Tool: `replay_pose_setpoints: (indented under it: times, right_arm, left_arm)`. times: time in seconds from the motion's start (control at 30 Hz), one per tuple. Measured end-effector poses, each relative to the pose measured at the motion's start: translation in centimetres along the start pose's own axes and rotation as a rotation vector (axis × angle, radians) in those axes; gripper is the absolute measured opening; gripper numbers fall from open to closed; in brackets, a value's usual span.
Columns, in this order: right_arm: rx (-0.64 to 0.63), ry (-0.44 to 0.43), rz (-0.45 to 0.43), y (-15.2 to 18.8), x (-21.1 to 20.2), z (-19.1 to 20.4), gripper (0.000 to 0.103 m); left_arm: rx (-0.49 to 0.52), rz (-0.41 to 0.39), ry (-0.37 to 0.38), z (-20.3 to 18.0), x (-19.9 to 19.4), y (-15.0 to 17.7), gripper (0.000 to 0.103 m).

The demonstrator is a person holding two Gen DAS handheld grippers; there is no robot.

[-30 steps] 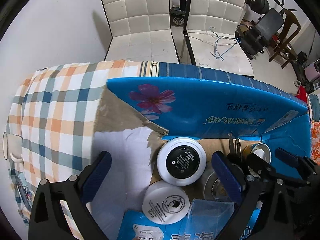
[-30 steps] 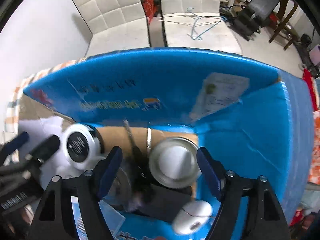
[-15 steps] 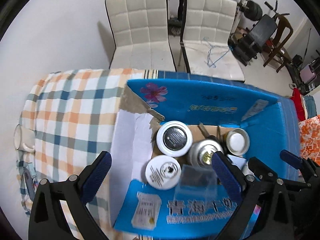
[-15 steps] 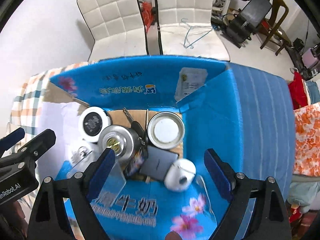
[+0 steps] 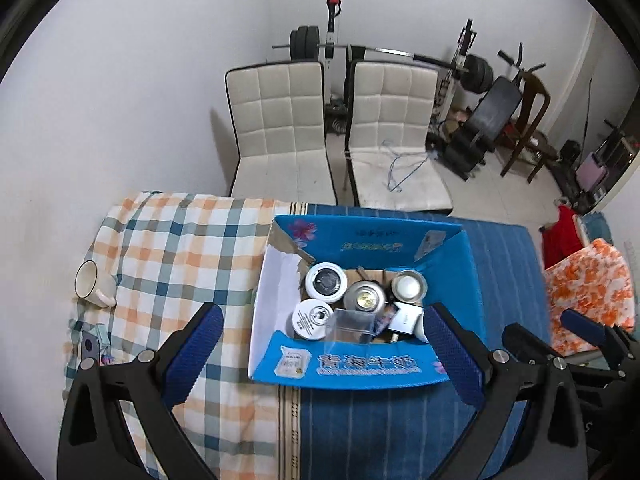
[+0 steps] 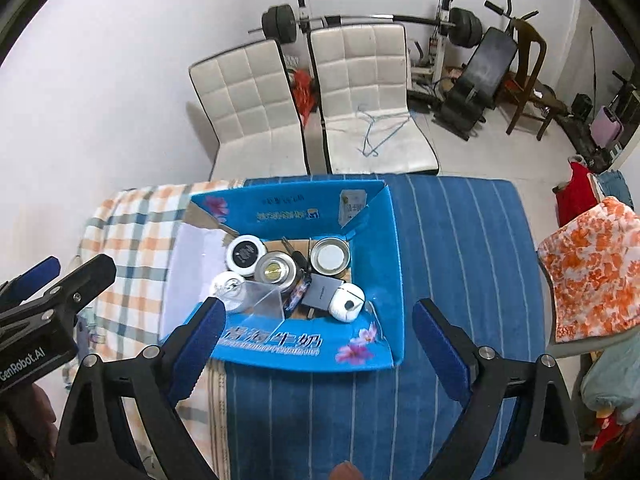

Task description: Organize rigid objects

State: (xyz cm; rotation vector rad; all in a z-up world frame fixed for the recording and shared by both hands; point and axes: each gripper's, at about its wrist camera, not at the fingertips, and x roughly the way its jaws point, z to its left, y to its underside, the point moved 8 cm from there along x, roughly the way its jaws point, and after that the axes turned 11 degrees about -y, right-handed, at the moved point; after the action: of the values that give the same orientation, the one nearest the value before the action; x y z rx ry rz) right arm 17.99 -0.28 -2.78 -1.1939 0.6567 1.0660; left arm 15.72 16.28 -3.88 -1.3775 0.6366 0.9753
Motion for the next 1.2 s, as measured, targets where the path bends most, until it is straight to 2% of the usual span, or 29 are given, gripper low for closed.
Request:
replay_pose_setpoints:
  times: [0.2,0.4,0.87,1.2]
  right_arm:
    - [-0.024,0.005,-0.041,1.5,-5.4,0.8,0.097]
    - [-0.049,0.009,-0.054,3.0,-8.5,1.6,0.097]
    - [-0.052,0.042,-0.057,3.4,-9.3,0.6,0.097]
    - [-0.060,0.088,-0.062,2.9,-9.2,-0.3,0.097]
  left_arm:
    - [0.009,-0.012,0.012,0.0,-3.5,0.9,0.103]
    - [0.002,-0.019,0.010,-0.1,-5.5,2.3,0.103]
    - [-0.013,-0.015,0.008,-0.3,-6.7,3.7,0.103]
    - [-0.024,0.012,-0.005,-0.3,-5.2,4.1,0.103]
